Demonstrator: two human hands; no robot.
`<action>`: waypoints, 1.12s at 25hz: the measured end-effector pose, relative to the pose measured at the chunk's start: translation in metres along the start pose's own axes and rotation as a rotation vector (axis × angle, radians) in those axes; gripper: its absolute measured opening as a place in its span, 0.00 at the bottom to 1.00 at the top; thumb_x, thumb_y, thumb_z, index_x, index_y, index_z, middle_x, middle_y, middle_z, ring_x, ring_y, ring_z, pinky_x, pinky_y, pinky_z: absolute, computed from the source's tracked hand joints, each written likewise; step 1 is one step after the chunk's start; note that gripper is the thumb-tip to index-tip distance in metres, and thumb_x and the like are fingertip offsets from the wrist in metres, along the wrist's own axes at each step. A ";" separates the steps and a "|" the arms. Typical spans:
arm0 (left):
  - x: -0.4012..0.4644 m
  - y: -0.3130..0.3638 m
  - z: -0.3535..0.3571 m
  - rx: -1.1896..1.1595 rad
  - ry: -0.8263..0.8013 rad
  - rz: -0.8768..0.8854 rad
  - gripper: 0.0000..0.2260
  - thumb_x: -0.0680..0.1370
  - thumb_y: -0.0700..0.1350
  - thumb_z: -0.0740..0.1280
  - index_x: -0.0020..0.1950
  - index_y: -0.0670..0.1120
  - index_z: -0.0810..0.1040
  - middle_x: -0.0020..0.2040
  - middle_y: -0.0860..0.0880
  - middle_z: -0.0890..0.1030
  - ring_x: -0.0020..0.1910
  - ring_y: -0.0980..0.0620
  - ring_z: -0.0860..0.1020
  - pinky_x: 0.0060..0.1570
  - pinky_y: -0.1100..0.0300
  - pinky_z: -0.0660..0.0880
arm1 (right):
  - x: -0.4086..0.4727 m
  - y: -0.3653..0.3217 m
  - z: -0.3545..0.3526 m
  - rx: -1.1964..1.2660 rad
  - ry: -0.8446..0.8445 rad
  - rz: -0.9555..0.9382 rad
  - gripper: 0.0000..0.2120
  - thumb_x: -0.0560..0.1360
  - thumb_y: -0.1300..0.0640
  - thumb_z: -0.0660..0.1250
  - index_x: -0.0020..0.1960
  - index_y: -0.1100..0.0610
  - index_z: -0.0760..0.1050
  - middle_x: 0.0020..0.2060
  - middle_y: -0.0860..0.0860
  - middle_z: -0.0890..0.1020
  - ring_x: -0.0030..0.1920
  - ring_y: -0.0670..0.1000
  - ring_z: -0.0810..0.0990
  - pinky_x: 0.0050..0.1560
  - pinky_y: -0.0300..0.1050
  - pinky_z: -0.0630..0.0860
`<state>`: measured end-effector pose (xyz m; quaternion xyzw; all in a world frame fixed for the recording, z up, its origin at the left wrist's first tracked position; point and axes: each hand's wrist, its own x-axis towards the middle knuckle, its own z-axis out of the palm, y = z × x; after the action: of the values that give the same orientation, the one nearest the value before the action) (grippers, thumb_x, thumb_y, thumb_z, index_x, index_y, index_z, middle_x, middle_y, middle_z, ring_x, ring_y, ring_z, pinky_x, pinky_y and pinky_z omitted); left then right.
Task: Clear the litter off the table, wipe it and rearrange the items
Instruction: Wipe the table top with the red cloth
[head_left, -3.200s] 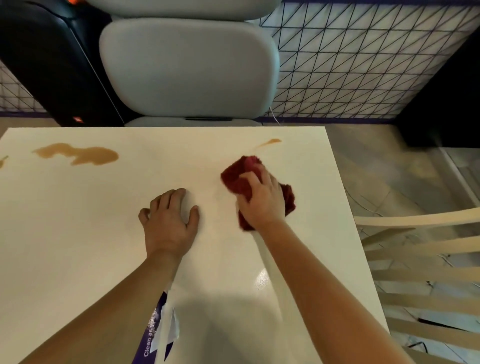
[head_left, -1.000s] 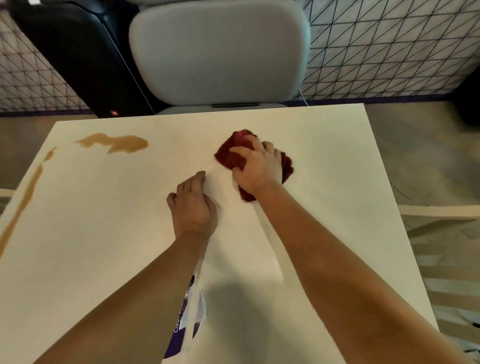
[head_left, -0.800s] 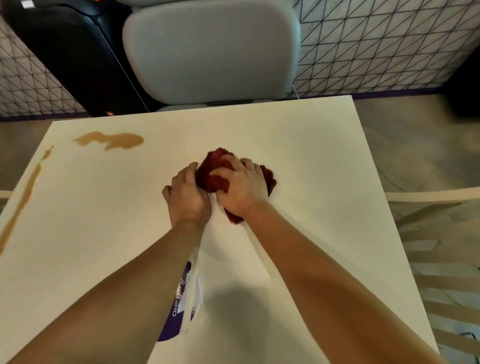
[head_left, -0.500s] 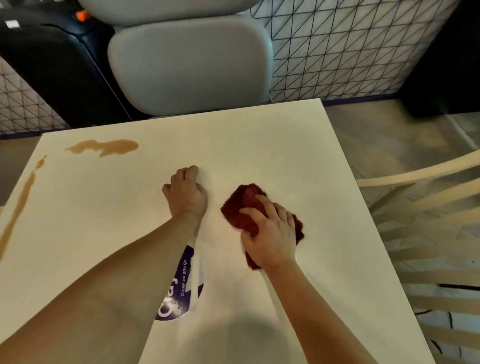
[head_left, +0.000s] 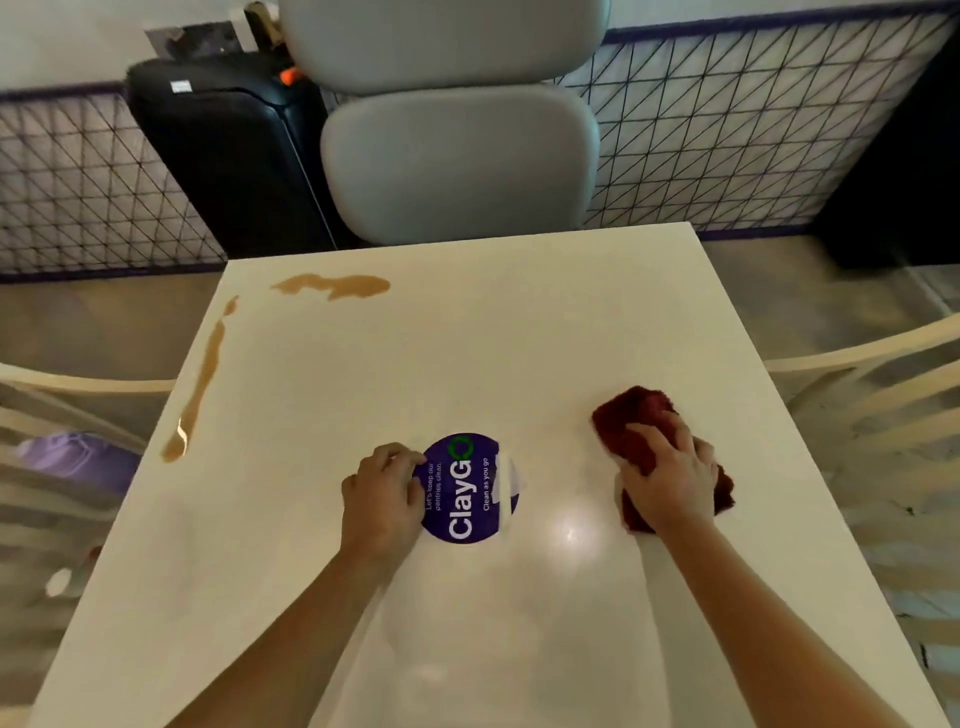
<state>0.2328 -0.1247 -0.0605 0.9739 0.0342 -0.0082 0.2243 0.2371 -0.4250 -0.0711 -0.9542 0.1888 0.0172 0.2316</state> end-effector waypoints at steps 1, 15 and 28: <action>-0.022 -0.009 -0.002 -0.001 0.016 -0.024 0.13 0.74 0.38 0.64 0.55 0.49 0.79 0.58 0.52 0.75 0.57 0.50 0.74 0.56 0.55 0.64 | -0.013 -0.002 0.001 -0.016 -0.021 -0.017 0.20 0.72 0.50 0.67 0.64 0.45 0.73 0.71 0.52 0.65 0.64 0.61 0.63 0.67 0.56 0.60; -0.194 0.018 -0.021 -0.428 -0.044 -0.256 0.12 0.76 0.38 0.62 0.56 0.47 0.78 0.59 0.49 0.74 0.51 0.53 0.75 0.54 0.63 0.71 | -0.153 -0.023 -0.009 -0.035 -0.439 -0.311 0.21 0.72 0.57 0.64 0.64 0.44 0.72 0.69 0.48 0.64 0.60 0.60 0.66 0.63 0.48 0.66; -0.209 -0.057 -0.073 -0.462 -0.059 -0.451 0.13 0.77 0.41 0.63 0.61 0.47 0.76 0.60 0.45 0.75 0.57 0.47 0.76 0.56 0.62 0.69 | -0.237 -0.098 0.031 0.232 -0.313 -0.563 0.18 0.70 0.54 0.66 0.61 0.49 0.76 0.68 0.52 0.68 0.62 0.60 0.68 0.64 0.58 0.68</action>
<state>0.0206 -0.0551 -0.0133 0.8645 0.2434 -0.0779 0.4329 0.0544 -0.2472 -0.0274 -0.9219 -0.1191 0.0772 0.3604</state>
